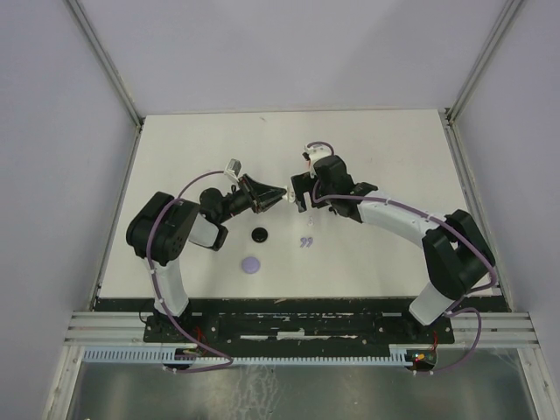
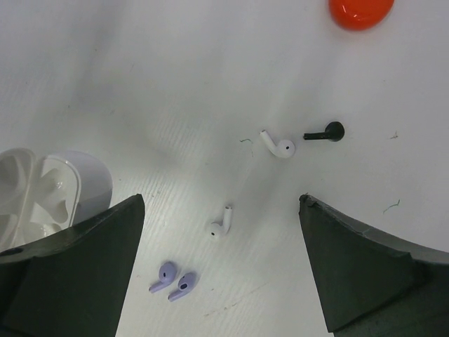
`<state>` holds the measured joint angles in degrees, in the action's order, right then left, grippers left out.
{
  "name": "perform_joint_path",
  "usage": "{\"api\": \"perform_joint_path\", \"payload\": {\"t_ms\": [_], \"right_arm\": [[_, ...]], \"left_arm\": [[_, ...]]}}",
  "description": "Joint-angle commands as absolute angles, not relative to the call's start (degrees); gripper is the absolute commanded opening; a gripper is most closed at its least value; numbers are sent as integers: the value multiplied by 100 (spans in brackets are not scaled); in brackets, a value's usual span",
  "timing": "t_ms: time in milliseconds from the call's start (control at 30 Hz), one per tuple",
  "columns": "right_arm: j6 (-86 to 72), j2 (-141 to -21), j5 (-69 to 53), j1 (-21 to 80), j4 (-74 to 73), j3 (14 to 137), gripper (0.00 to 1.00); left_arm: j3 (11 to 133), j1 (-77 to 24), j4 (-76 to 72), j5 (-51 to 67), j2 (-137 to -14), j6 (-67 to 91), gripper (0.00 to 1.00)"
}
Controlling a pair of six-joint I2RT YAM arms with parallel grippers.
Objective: Insert the wireless bluetooth earbuds into the charging case
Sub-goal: Pick up the earbud from the center of the board.
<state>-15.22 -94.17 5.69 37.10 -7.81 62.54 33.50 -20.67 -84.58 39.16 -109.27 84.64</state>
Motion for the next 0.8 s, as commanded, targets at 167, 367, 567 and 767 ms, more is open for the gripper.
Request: {"api": "perform_joint_path", "payload": {"t_ms": [167, 367, 567, 767], "right_arm": [[-1503, -8732, 1096, 3796, -1049, 6122, 100], [-1452, -8734, 1493, 3791, -1383, 6049, 100], [-1561, -9403, 1554, 3735, -1759, 6493, 94], [-1597, -10091, 1284, 3717, -1819, 6968, 83]], "left_arm": [[3399, -1762, -9257, 4201, -10956, 8972, 3], [3273, -1609, -9376, 4353, -10943, 9029, 3], [3169, -1599, -9489, 4440, -10899, 9073, 3], [3083, -1594, -9610, 4487, -10907, 9113, 3]]}}
